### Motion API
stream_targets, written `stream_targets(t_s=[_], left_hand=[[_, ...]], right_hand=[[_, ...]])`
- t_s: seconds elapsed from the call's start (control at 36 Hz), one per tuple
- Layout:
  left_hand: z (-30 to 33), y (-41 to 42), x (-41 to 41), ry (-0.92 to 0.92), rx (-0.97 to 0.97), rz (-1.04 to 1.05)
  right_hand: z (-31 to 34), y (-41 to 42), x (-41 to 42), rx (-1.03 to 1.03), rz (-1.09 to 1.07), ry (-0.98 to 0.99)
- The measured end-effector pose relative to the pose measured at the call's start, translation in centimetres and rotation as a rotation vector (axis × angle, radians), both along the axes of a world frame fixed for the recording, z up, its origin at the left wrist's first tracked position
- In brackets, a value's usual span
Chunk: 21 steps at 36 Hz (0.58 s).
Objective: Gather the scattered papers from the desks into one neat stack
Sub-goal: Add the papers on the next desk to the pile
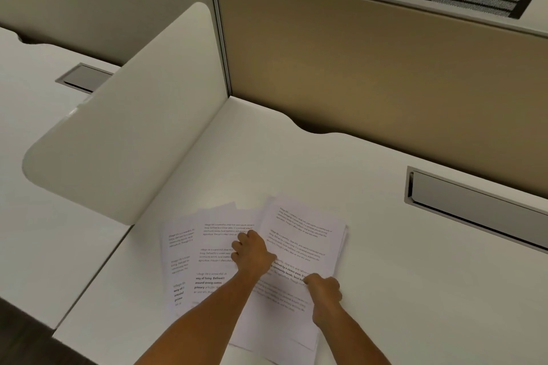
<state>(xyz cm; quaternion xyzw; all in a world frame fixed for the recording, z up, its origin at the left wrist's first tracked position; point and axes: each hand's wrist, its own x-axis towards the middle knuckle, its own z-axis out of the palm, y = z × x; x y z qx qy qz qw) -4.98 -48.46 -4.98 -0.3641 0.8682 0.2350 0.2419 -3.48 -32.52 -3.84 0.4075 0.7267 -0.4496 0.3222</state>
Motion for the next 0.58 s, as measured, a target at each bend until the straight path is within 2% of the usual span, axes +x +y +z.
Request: stream_targets(t_s=[0.22, 0.33, 0.42, 0.58], left_hand=[[0.6, 0.2, 0.1, 0.035, 0.037, 0.040], [0.5, -0.3, 0.1, 0.182, 0.236, 0.144], [0.6, -0.5, 0.1, 0.218, 0.372, 0.193], [0.5, -0.9, 0.8, 0.202, 0.409, 0.152]], right_hand=[[-0.5, 0.1, -0.3, -0.068, -0.059, 0.010], [-0.5, 0.1, -0.1, -0.131, -0.136, 0.054], [-0.8, 0.5, 0.2, -0.172, -0.172, 0.059], [0.0, 1.3, 0.8, -0.268, -0.155, 0.146]])
